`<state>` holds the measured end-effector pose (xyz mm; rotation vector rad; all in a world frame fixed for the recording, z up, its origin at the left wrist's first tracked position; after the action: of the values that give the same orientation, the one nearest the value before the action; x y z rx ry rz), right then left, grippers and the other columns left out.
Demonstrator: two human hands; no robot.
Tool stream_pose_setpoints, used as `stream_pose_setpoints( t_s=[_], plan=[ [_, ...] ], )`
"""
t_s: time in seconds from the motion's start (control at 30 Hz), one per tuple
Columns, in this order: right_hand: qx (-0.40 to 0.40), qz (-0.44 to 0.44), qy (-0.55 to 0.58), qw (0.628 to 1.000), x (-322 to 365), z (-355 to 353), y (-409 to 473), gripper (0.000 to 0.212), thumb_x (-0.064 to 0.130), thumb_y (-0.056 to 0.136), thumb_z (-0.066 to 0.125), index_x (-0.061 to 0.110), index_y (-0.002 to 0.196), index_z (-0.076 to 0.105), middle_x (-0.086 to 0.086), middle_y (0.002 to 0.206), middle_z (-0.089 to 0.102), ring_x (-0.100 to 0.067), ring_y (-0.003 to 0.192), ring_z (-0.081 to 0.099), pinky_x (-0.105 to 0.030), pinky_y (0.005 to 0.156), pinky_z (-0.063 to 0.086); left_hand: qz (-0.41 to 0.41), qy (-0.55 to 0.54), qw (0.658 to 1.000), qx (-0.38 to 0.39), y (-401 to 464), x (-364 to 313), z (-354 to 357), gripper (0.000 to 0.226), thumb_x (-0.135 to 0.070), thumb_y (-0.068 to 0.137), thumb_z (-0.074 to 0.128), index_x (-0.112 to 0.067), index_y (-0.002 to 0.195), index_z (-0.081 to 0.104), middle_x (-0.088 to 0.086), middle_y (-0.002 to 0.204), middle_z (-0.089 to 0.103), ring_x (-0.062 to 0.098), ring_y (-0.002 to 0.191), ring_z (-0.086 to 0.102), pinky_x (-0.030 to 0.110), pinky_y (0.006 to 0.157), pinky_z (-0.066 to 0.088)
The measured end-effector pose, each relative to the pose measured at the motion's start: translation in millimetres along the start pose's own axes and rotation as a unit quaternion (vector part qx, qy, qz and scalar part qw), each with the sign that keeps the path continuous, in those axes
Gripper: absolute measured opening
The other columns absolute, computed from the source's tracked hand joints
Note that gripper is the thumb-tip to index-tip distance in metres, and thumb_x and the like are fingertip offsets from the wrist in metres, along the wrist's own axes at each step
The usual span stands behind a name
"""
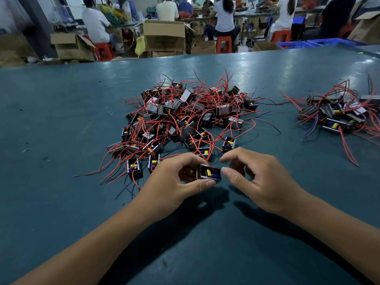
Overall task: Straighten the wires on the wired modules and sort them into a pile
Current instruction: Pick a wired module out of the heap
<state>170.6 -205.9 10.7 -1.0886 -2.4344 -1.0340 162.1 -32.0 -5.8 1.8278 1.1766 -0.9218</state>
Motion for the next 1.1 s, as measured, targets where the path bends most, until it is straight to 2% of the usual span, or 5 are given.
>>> stream_pose_setpoints(
  t_s=[0.43, 0.57, 0.7, 0.93, 1.1],
  plan=[
    [0.068, 0.102, 0.222, 0.967, -13, 12, 2, 0.014, 0.03, 0.085, 0.075, 0.024, 0.097, 0.071, 0.007, 0.086, 0.072, -0.007, 0.076, 0.066, -0.024, 0.068, 0.052, 0.043, -0.056, 0.998, -0.006, 2, -5, 9, 0.039, -0.018, 0.078, 0.084, -0.02, 0.111, 0.063, -0.003, 0.102, 0.072, 0.017, 0.098, 0.072, 0.033, 0.091, 0.057],
    [-0.069, 0.176, 0.268, 0.945, -43, -26, 16, 0.011, 0.025, 0.08, 0.073, 0.016, 0.086, 0.071, 0.003, 0.063, 0.064, -0.008, 0.051, 0.049, -0.017, 0.049, 0.04, 0.05, 0.003, 0.998, -0.03, 0, -6, 3, 0.036, -0.026, 0.084, 0.079, -0.024, 0.115, 0.062, -0.012, 0.108, 0.067, 0.012, 0.1, 0.068, 0.023, 0.087, 0.056],
    [-0.218, 0.309, 0.181, 0.908, -120, -81, 51, 0.013, 0.024, 0.087, 0.071, 0.011, 0.082, 0.071, 0.0, 0.061, 0.064, -0.013, 0.05, 0.052, -0.025, 0.043, 0.039, 0.08, 0.117, 0.989, -0.042, -2, -12, 3, 0.025, -0.024, 0.092, 0.071, -0.022, 0.115, 0.061, -0.013, 0.105, 0.063, 0.005, 0.098, 0.064, 0.012, 0.082, 0.051],
    [-0.211, 0.415, 0.089, 0.88, -190, -94, 120, 0.026, 0.029, 0.091, 0.064, 0.008, 0.077, 0.059, -0.016, 0.078, 0.057, -0.026, 0.065, 0.053, -0.034, 0.063, 0.046, 0.115, 0.209, 0.97, 0.035, -9, -16, 25, 0.028, -0.032, 0.095, 0.066, -0.023, 0.12, 0.059, -0.014, 0.111, 0.059, -0.003, 0.103, 0.052, 0.015, 0.088, 0.044],
    [-0.138, 0.21, -0.141, 0.958, -117, -79, 109, 0.014, 0.011, 0.09, 0.057, 0.014, 0.098, 0.069, 0.0, 0.082, 0.069, -0.013, 0.072, 0.062, -0.021, 0.07, 0.048, 0.124, 0.233, 0.964, 0.038, -10, -17, 25, 0.026, -0.035, 0.096, 0.063, -0.025, 0.12, 0.058, -0.017, 0.111, 0.056, -0.005, 0.103, 0.049, 0.011, 0.088, 0.04]
  ],
)
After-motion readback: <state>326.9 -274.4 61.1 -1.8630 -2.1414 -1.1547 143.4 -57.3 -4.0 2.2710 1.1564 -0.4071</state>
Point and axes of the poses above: each hand's wrist, its own y-axis towards the middle knuckle, its own z-axis out of the palm, x = y × z, the point moved 7 cm from there along y, towards the middle knuckle
